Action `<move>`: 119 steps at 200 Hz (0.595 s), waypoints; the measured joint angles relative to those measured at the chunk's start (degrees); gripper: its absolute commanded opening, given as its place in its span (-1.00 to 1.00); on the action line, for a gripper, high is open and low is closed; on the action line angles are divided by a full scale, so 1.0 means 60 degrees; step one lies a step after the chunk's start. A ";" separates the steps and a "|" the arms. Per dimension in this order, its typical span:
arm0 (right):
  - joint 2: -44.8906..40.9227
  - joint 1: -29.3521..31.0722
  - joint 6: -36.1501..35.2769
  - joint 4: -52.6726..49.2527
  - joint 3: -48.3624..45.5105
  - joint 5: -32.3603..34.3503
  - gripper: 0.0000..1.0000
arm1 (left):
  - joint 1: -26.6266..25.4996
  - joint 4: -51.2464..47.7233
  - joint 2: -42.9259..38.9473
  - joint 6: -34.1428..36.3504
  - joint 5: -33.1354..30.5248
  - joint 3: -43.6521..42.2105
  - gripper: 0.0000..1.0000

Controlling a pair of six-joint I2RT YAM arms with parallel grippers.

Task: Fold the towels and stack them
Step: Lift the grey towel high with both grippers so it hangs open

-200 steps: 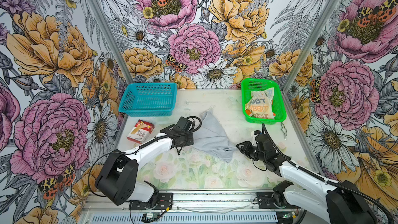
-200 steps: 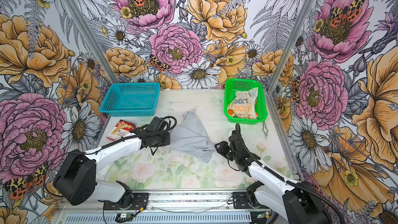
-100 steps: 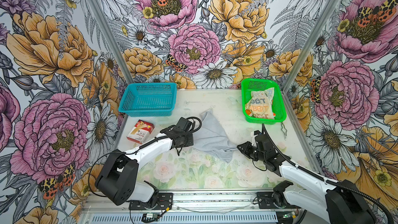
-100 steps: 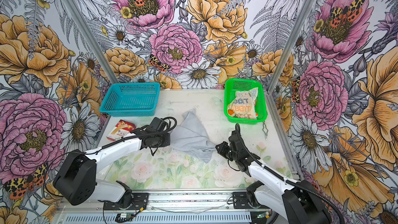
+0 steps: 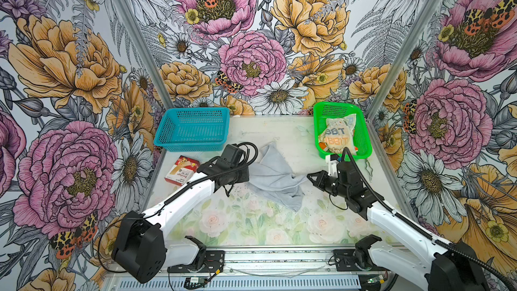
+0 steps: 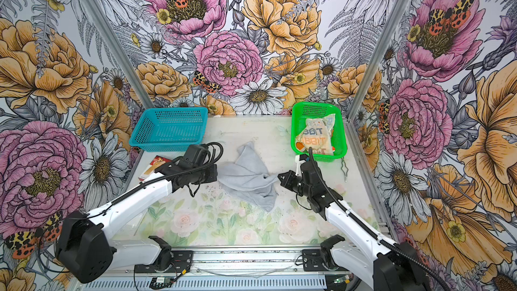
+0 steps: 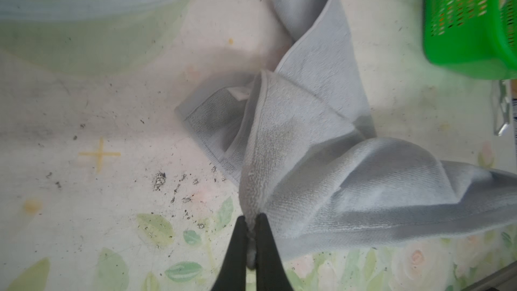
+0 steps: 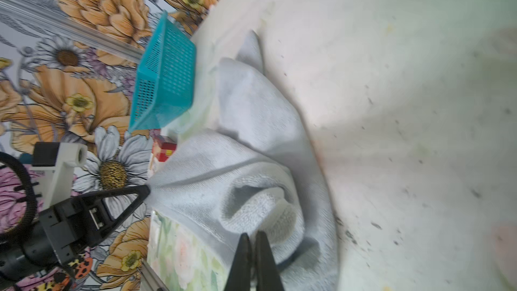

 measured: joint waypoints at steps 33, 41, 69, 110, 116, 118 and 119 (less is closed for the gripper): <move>0.0517 -0.0262 -0.1377 -0.0335 0.3184 -0.0685 -1.00 | -0.0011 -0.0586 -0.0685 0.0914 -0.0251 0.2473 -1.00; 0.0688 -0.0335 -0.1708 -0.0484 0.3960 -0.0816 -1.00 | -0.0076 -0.0816 -0.0688 0.1209 -0.0408 0.3195 -1.00; 0.1246 -0.0561 -0.2495 -0.0907 0.6546 -0.1239 -1.00 | -0.0692 -0.1439 -0.0466 0.2153 -0.1319 0.5701 -1.00; 0.1836 -0.0634 -0.2987 -0.1191 0.9890 -0.1727 -1.00 | -0.2608 -0.1876 0.0331 0.3603 -0.3136 0.9595 -1.00; 0.1847 -0.0634 -0.3053 -0.1224 1.0229 -0.1749 -1.00 | -0.2940 -0.1916 0.0488 0.3876 -0.3442 1.0145 -1.00; 0.1847 -0.0634 -0.3056 -0.1224 1.0342 -0.1767 -1.00 | -0.3020 -0.1920 0.0528 0.3916 -0.3508 1.0276 -1.00; 0.1847 -0.0634 -0.3071 -0.1228 1.0386 -0.1770 -1.00 | -0.3089 -0.1909 0.0565 0.3978 -0.3577 1.0404 -1.00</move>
